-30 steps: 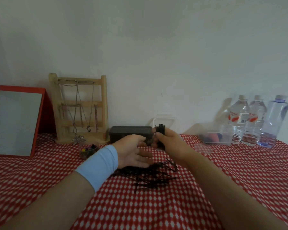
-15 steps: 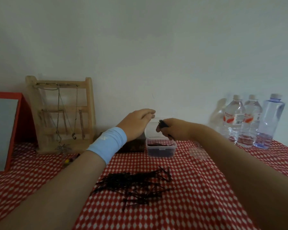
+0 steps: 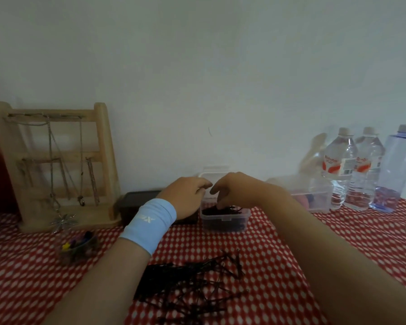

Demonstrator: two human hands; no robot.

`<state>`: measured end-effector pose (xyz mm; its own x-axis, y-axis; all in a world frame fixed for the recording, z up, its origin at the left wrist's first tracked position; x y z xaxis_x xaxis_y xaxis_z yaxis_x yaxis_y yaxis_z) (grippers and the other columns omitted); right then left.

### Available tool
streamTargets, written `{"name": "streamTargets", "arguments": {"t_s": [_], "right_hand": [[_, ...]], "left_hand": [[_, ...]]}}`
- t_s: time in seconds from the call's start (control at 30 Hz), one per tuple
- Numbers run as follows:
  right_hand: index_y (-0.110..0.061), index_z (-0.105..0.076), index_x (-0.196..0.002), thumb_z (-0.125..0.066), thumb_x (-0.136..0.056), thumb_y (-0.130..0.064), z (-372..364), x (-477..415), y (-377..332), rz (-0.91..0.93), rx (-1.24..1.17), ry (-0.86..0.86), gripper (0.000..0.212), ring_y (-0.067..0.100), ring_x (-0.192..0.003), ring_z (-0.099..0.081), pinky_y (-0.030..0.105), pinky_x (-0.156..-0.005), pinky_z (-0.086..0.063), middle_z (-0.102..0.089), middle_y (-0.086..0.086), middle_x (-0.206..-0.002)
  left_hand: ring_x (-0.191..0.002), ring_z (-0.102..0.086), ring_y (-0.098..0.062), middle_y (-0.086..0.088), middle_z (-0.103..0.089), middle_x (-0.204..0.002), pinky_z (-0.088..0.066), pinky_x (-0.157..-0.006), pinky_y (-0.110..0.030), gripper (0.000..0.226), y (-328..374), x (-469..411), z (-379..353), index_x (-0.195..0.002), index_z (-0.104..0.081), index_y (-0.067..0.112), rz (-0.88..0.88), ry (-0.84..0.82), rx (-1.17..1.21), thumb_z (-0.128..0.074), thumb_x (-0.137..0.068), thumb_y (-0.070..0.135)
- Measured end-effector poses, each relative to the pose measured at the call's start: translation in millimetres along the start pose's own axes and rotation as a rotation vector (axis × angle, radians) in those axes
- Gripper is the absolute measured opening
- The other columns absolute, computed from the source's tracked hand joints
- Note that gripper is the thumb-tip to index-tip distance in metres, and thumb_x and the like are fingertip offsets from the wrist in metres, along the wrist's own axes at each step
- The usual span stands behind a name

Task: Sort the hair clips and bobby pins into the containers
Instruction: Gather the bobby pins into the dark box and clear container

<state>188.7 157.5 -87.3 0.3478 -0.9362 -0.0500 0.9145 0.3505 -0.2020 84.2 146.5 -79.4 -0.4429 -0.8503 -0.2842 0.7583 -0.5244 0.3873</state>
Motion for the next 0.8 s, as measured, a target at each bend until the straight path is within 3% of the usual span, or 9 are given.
{"name": "streamTargets", "arguments": {"t_s": [0.17,0.27,0.33,0.5,0.63,0.8], "right_hand": [[-0.025,-0.075,-0.114,-0.075,-0.085,-0.019,21,12,15,-0.005,-0.127,0.113,0.03,0.0,-0.09,-0.064,0.021,-0.09,-0.051,-0.074,-0.012,-0.103],[-0.028,-0.077,-0.108,-0.077,-0.083,-0.021,13,13,23,-0.019,-0.083,0.069,0.026,-0.004,-0.089,-0.064,0.018,-0.083,-0.048,-0.074,-0.015,-0.101],[-0.029,-0.079,-0.106,-0.075,-0.083,-0.017,5,12,25,-0.025,-0.025,0.032,0.026,-0.004,-0.084,-0.062,0.019,-0.081,-0.048,-0.074,-0.015,-0.1],[-0.027,-0.077,-0.108,-0.076,-0.085,-0.022,13,16,28,-0.065,0.063,0.076,0.023,0.001,-0.086,-0.059,0.019,-0.082,-0.047,-0.071,-0.012,-0.101],[-0.027,-0.079,-0.098,-0.079,-0.082,-0.031,13,18,41,-0.186,0.217,0.054,0.016,0.012,-0.089,-0.065,0.03,-0.079,-0.055,-0.073,-0.01,-0.095],[-0.017,-0.074,-0.092,-0.074,-0.087,-0.024,13,15,41,-0.21,0.302,0.061,0.008,0.017,-0.081,-0.067,0.035,-0.077,-0.059,-0.07,-0.001,-0.088]], "left_hand": [[-0.121,-0.055,-0.018,0.001,-0.059,-0.136,-0.041,-0.103,-0.029,0.036,7,3,-8,-0.134,-0.058,0.024,-0.06,0.004,-0.091,-0.04,-0.102,0.023],[-0.103,-0.062,-0.019,0.001,-0.068,-0.116,-0.049,-0.094,-0.035,0.032,18,6,-22,-0.121,-0.066,0.026,-0.147,-0.05,-0.131,-0.043,-0.1,0.03],[-0.098,-0.06,-0.017,0.004,-0.068,-0.108,-0.047,-0.092,-0.034,0.033,25,9,-36,-0.117,-0.068,0.029,-0.217,-0.089,-0.237,-0.042,-0.099,0.036],[-0.116,-0.049,-0.015,0.008,-0.062,-0.121,-0.029,-0.102,-0.032,0.045,30,10,-49,-0.128,-0.062,0.029,-0.274,-0.118,-0.394,-0.031,-0.101,0.048],[-0.122,-0.049,-0.014,0.01,-0.056,-0.136,-0.034,-0.107,-0.034,0.045,37,12,-49,-0.137,-0.054,0.027,-0.31,-0.074,-0.345,-0.037,-0.1,0.045],[-0.113,-0.055,-0.019,0.004,-0.06,-0.129,-0.044,-0.098,-0.037,0.043,40,14,-55,-0.124,-0.063,0.021,-0.288,-0.141,-0.399,-0.039,-0.098,0.045]]}}
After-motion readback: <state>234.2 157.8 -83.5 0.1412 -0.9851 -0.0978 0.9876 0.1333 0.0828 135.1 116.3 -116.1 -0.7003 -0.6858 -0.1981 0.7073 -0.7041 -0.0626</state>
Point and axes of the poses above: each hand's wrist, its own x-axis away from the middle knuckle, its own z-axis out of the back of the hand, y = z × x, the point moved 10 cm from there along -x, towards the middle knuckle
